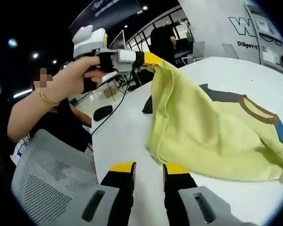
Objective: Fold the garment on the visible template until the final outline fits inside the template.
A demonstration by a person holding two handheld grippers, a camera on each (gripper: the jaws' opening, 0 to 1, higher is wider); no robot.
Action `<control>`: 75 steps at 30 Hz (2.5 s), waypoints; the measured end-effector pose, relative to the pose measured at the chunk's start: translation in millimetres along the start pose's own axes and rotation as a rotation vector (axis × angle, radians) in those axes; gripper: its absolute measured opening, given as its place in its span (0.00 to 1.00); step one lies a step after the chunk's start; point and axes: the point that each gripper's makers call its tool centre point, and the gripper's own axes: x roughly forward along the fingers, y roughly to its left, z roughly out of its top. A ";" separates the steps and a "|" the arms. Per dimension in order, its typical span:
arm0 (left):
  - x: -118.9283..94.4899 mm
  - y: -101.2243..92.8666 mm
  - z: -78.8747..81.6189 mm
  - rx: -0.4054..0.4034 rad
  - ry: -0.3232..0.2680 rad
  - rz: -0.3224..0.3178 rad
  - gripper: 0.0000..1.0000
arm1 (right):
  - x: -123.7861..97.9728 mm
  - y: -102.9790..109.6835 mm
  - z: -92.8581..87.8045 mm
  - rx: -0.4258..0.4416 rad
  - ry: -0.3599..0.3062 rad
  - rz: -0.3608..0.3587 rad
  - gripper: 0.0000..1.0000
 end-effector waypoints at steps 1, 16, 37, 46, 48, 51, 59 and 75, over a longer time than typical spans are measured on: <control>0.1 -0.3 -0.1 -0.003 0.000 0.000 0.00 | 2.6 -1.1 -1.6 -0.009 0.003 -0.005 0.17; -1.4 1.6 -1.3 -0.019 0.008 -0.011 0.00 | 24.2 -17.3 5.5 -0.092 -0.006 -0.054 0.07; -12.3 -8.2 -0.2 -0.038 0.003 -0.055 0.00 | -49.2 -38.7 35.8 0.056 -0.091 -0.124 0.00; -20.8 -26.8 -8.9 -0.009 0.028 -0.103 0.00 | -110.0 -51.2 74.4 0.077 -0.202 -0.177 0.00; -22.3 -30.7 -8.4 -0.007 0.025 -0.115 0.00 | -116.0 -50.4 78.5 0.079 -0.207 -0.178 0.00; -24.9 -38.2 -7.9 -0.003 0.021 -0.139 0.00 | -125.5 -48.6 83.9 0.068 -0.210 -0.182 0.00; -42.7 -66.8 -12.9 0.046 0.025 -0.249 0.00 | -152.8 -36.0 80.7 -0.043 -0.133 -0.175 0.00; -89.7 -49.9 -73.8 0.154 0.227 -0.239 0.00 | -117.7 26.4 11.6 -0.127 0.064 0.084 0.00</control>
